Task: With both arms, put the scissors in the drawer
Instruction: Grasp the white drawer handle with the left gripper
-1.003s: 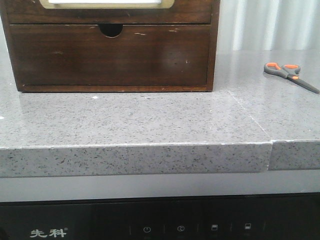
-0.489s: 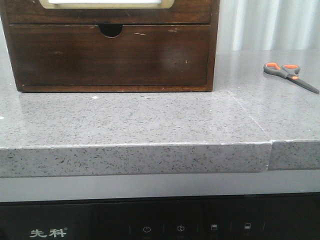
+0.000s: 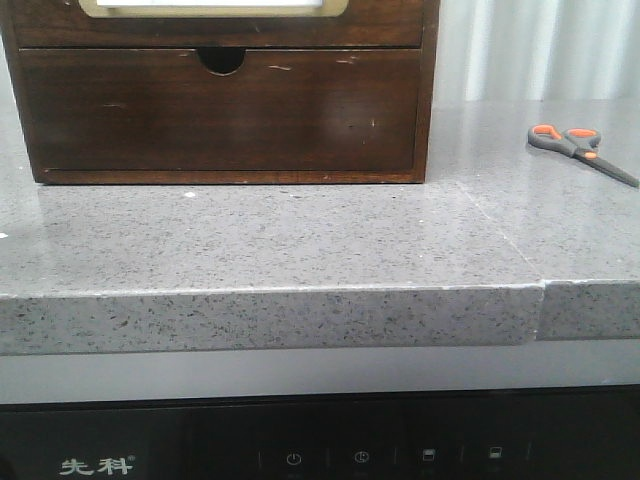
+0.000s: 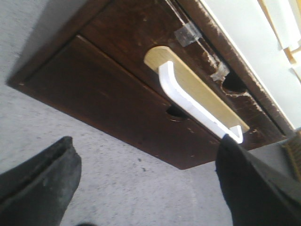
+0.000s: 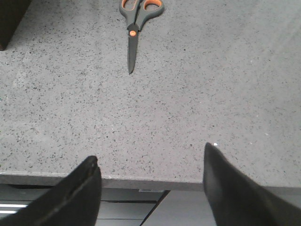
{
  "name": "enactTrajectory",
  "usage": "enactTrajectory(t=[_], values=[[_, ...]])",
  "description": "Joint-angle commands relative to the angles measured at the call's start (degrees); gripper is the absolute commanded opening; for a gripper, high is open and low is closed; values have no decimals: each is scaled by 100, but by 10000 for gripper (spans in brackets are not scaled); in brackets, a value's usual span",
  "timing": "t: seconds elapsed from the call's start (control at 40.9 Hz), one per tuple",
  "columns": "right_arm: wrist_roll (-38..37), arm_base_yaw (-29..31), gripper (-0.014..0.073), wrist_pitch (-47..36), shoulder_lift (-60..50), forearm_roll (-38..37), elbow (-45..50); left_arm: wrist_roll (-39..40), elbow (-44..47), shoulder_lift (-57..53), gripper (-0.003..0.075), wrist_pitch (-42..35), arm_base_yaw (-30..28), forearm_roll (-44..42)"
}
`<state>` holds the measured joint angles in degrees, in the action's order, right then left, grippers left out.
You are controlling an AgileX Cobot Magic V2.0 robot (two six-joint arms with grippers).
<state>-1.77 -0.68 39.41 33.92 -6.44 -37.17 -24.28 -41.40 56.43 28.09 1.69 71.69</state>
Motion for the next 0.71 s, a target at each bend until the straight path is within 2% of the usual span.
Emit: enactTrajectory(t=[0.0, 0.318, 0.685], values=[[55, -5, 490, -361, 45, -85, -144, -766, -310, 331, 573, 251, 12, 1194], [55, -5, 490, -361, 45, -85, -144, -2391, -522, 1615, 564, 1493, 12, 3492], [55, -5, 490, -361, 45, -85, -144, -2405, -1303, 2752, 564, 2257, 12, 3492]])
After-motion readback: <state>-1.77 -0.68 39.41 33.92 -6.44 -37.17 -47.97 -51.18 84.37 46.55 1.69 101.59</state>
